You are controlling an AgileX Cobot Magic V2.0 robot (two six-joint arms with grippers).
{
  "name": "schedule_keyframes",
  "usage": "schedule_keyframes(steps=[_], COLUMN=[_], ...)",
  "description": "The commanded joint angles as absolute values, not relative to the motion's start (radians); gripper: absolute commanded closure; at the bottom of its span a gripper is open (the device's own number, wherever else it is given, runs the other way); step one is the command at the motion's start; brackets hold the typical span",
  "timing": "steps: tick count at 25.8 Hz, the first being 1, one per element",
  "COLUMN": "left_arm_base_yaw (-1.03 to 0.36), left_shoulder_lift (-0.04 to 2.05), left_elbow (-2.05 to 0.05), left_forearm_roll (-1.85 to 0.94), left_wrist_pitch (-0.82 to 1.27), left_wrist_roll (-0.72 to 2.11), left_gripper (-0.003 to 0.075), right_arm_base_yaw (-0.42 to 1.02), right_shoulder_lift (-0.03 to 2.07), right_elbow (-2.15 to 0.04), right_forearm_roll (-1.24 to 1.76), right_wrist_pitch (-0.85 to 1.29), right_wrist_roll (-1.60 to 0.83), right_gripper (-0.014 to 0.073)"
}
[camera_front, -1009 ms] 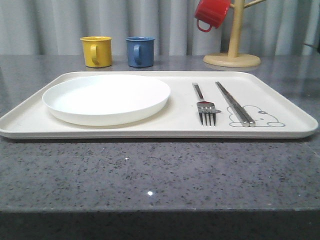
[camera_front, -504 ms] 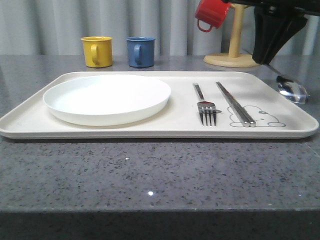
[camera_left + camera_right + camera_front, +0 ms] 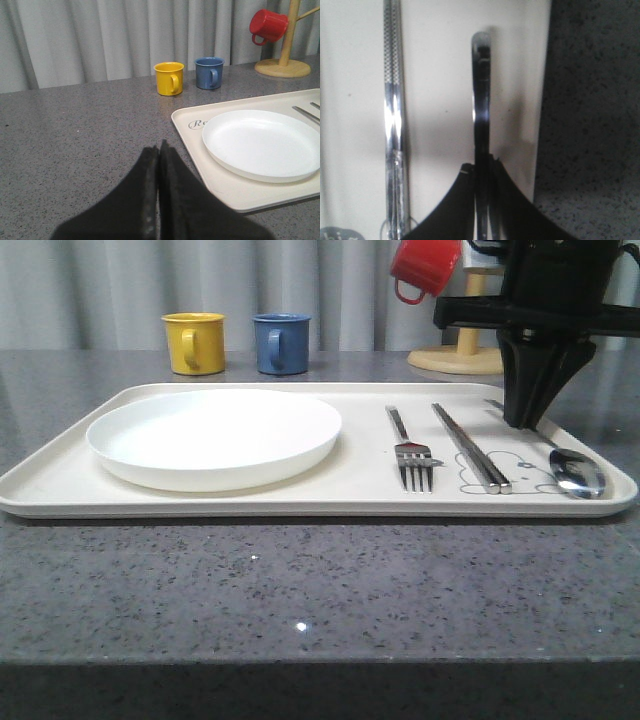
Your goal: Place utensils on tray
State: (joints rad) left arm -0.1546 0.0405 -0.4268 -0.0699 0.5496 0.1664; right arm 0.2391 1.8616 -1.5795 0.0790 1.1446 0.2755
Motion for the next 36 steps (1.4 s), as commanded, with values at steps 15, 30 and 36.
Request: schedule_keyframes(steps=[15, 30, 36], left_arm_base_yaw=[-0.155, -0.155, -0.155], left_shoulder_lift=[0.054, 0.054, 0.054], left_elbow=[-0.452, -0.452, -0.452], left_forearm_roll=[-0.081, -0.081, -0.081], left_wrist_pitch=[0.474, 0.474, 0.474], left_wrist_roll=[0.16, 0.16, 0.16], left_gripper=[0.0738, 0.0738, 0.0738], right_arm_base_yaw=[0.237, 0.237, 0.237], right_shoulder_lift=[1.572, 0.935, 0.549], right_elbow=[-1.61, -1.035, -0.636], right_forearm_roll=[0.013, -0.043, -0.093], right_wrist_pitch=[1.056, 0.872, 0.525], right_wrist_roll=[0.248, 0.205, 0.161], right_gripper=[0.0327, 0.0662, 0.0662])
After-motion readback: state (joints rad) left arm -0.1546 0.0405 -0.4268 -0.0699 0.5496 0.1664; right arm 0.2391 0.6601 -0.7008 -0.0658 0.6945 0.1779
